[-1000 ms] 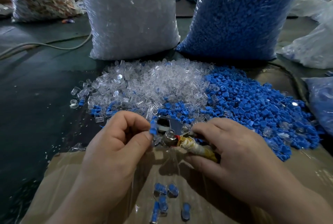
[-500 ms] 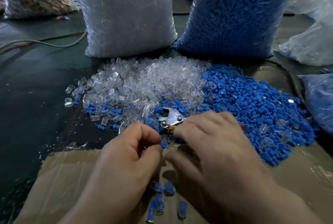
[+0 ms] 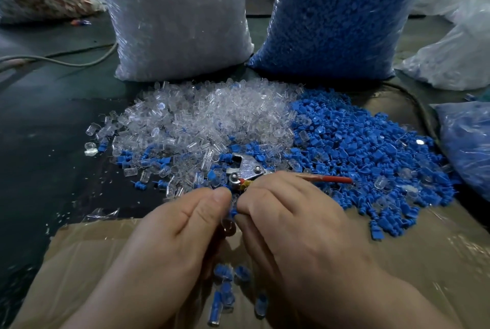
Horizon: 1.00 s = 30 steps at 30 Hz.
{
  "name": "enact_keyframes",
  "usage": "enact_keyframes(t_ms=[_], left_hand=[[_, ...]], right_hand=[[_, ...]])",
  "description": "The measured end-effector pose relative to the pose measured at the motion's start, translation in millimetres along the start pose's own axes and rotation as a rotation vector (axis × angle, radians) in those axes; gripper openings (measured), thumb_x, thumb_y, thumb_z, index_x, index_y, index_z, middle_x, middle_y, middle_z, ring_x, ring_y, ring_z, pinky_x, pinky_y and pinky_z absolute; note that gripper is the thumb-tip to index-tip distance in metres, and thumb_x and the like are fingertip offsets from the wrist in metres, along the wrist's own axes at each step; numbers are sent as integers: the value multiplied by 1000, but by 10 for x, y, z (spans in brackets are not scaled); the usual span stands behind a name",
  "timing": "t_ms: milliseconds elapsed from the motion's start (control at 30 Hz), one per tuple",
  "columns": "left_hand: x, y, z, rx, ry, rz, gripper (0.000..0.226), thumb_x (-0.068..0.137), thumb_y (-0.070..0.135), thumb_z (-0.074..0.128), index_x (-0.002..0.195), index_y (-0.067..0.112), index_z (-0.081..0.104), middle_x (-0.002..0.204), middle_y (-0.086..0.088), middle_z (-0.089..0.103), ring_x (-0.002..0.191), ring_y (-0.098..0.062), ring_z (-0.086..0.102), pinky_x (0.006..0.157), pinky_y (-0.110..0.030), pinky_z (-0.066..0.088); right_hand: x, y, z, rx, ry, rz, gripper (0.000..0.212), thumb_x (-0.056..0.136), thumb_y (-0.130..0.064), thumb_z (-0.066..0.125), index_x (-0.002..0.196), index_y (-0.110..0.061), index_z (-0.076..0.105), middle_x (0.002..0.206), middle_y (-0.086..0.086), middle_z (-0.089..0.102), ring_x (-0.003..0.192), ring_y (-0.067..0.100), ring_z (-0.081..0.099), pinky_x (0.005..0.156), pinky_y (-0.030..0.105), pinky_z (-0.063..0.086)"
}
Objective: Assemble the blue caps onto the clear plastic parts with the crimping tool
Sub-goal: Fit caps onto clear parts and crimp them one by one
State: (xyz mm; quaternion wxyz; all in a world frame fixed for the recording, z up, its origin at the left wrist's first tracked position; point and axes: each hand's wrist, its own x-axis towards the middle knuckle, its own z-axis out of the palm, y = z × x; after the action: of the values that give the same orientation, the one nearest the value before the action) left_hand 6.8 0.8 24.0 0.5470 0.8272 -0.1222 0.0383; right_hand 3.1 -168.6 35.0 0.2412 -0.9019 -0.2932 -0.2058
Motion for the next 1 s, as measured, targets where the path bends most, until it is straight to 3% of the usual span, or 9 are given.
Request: enact_keyframes(t_ms=[133,233,300,367,433,533,767,900,1000], left_hand=[[10,-41,-10,-18,-41,115,26,90,46,52,89,22,63,77,2,69,57,-7,60,51,-11,46],[13,-58,-35,13,-69,256,17,92,43,58,93,27,65,84,12,69,70,1,65,59,-17,53],[16,-36,-79,39,-113,309,19,93,51,59,94,33,66,85,8,66,71,-13,65,57,-27,52],[18,-16,-150,130,-138,318,14,89,49,62,90,35,66,82,10,65,69,-11,64,57,-21,49],[21,-30,-232,328,-132,243,15,80,51,60,80,36,63,76,15,65,65,-3,62,52,-11,44],[40,-89,-297,608,-187,73,35,66,63,43,80,36,59,79,25,62,71,1,60,53,-19,48],[48,-66,-291,631,-368,52,35,71,72,43,83,43,60,89,28,60,78,3,61,58,-23,51],[88,-123,-263,712,-82,6,37,79,74,45,104,49,57,89,26,57,77,3,58,63,-22,45],[119,-167,-171,880,-46,-76,63,78,71,42,135,46,45,109,26,45,90,-2,55,72,-27,43]], right_hand=[[8,-77,-24,163,-149,258,26,91,-42,42,77,-24,55,71,-10,53,67,7,49,60,31,39],[24,-129,-68,907,-304,736,19,73,-38,51,63,-22,53,53,-8,47,49,8,42,48,29,34],[43,-107,-147,1077,-402,861,17,67,-31,50,55,-20,52,49,-3,44,44,12,38,43,25,30],[30,-40,-159,841,-457,806,21,72,-36,49,61,-18,54,52,-5,49,47,10,42,45,29,36],[-15,28,-122,357,-423,597,25,84,-45,47,78,-22,56,67,-9,59,59,4,51,58,35,48],[-63,64,-67,-97,-369,352,30,93,-54,31,90,-31,50,85,-14,53,79,5,51,72,33,48],[-51,148,33,-202,-333,320,38,93,-61,31,124,-39,36,91,-12,41,91,15,48,63,33,33],[13,104,137,-238,-345,254,38,93,-59,38,122,-35,41,95,-6,47,90,21,52,64,35,36],[54,79,203,-251,-342,222,36,93,-57,39,120,-33,41,91,-3,40,88,26,51,61,36,31]])
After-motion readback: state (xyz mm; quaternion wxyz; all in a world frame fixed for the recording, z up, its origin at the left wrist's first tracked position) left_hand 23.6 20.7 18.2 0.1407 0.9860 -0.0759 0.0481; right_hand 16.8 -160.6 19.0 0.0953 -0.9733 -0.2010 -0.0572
